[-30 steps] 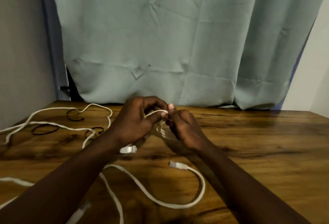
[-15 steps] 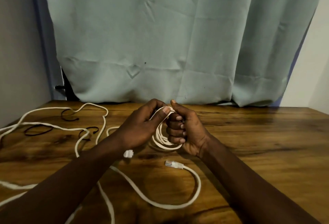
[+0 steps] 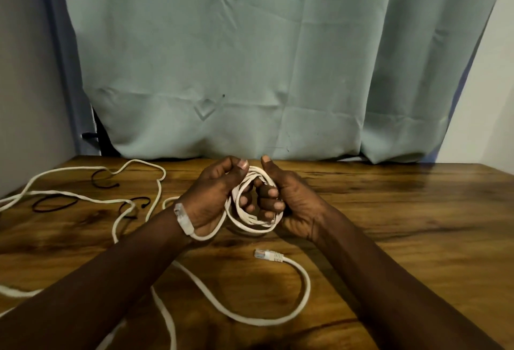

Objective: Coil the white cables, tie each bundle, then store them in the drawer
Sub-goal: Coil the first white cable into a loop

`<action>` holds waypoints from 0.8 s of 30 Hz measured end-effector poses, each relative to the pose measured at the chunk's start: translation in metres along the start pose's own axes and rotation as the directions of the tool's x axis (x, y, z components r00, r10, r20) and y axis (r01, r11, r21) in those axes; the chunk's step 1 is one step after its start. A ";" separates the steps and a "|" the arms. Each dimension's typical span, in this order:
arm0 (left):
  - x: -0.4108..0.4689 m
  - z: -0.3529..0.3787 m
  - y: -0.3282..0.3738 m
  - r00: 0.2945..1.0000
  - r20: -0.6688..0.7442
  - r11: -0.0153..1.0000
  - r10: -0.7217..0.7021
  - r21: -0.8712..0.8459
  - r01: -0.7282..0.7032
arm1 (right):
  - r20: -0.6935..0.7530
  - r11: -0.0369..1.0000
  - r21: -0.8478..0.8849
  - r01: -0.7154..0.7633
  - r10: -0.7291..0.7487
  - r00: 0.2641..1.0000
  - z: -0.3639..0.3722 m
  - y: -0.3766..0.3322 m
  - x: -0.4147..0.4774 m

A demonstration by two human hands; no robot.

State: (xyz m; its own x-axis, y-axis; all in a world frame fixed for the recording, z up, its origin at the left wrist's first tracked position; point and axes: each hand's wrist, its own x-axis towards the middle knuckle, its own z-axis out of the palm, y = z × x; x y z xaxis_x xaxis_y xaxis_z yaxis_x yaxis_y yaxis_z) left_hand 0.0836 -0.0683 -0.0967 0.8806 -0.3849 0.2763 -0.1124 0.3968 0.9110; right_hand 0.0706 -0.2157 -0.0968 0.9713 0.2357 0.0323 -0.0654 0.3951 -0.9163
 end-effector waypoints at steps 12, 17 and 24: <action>0.009 0.007 0.001 0.999 -0.004 0.995 -0.033 0.095 0.033 | -0.133 0.999 -0.028 0.026 -0.029 0.991 0.012 0.005 0.006; 0.009 0.007 -0.003 0.999 0.037 0.998 -0.008 0.057 0.006 | -0.140 1.000 -0.017 0.017 -0.019 0.990 0.004 0.000 0.001; 0.010 0.000 -0.002 0.997 0.049 0.998 -0.054 0.009 0.054 | -0.128 1.000 0.016 0.005 -0.003 0.992 0.002 -0.001 0.004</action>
State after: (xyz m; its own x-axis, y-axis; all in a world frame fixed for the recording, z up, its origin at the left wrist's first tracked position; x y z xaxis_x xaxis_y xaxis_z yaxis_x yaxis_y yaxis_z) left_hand 0.0926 -0.0732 -0.0952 0.8617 -0.4466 0.2411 -0.0687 0.3680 0.9273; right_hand 0.0737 -0.2138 -0.0949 0.9928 0.1185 -0.0165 -0.0641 0.4100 -0.9098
